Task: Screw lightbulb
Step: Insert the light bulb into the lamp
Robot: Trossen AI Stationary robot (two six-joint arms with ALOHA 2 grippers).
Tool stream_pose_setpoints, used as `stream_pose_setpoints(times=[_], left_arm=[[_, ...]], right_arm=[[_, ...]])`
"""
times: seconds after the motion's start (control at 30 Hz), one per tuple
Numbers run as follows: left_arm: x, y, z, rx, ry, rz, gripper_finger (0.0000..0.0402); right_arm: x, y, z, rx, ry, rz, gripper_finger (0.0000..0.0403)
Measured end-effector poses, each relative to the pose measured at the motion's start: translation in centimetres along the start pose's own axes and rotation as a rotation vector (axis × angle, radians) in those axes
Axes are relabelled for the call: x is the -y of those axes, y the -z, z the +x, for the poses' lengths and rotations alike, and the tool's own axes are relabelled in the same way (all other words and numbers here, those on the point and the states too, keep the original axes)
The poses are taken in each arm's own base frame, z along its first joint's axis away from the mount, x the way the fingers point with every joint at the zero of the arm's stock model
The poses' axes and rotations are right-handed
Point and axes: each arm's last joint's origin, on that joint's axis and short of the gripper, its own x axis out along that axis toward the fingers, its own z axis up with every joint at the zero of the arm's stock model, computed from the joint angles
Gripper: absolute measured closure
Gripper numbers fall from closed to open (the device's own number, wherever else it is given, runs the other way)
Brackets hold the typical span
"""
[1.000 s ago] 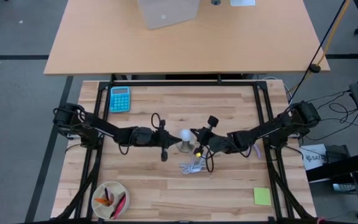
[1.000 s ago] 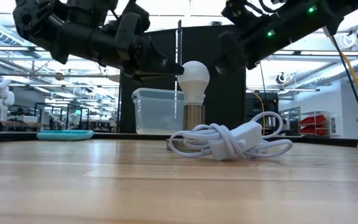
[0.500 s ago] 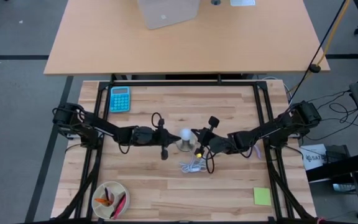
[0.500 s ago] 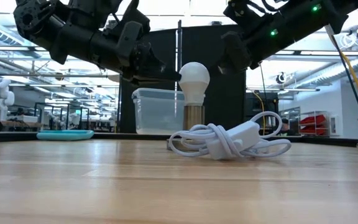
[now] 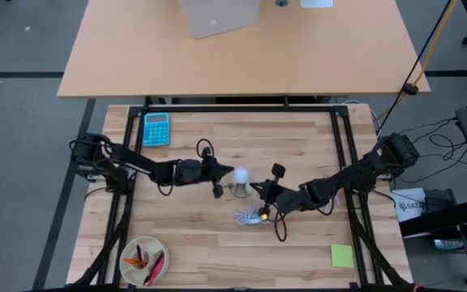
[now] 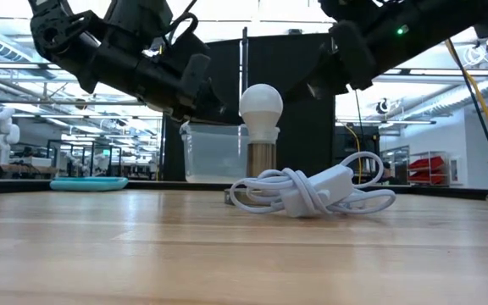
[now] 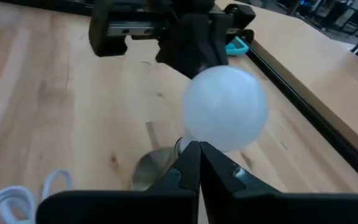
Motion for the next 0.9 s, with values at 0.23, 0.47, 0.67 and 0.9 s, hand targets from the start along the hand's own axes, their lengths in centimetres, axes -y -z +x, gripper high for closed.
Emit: stream_pose_setpoints(times=[0.23,0.47,0.67,0.9], left_arm=[[0.4,-0.9,-0.7,0.024,-0.005,0.032,0.0401],[2.3,-2.0,-2.3,0.078,0.065,0.105,0.0401],[3.5,-1.8,-2.7,0.073,0.147,0.134,0.0401],[3.9,-1.7,-2.8,0.069,0.168,0.137,0.0401]], right_arm=[[0.6,0.7,0.3,-0.061,0.07,0.037,0.0403],[2.2,0.6,1.4,-0.068,0.154,0.046,0.0403],[3.1,0.4,2.1,-0.063,0.179,0.003,0.0403],[3.9,-0.6,2.8,-0.003,0.131,-0.007,0.0403]])
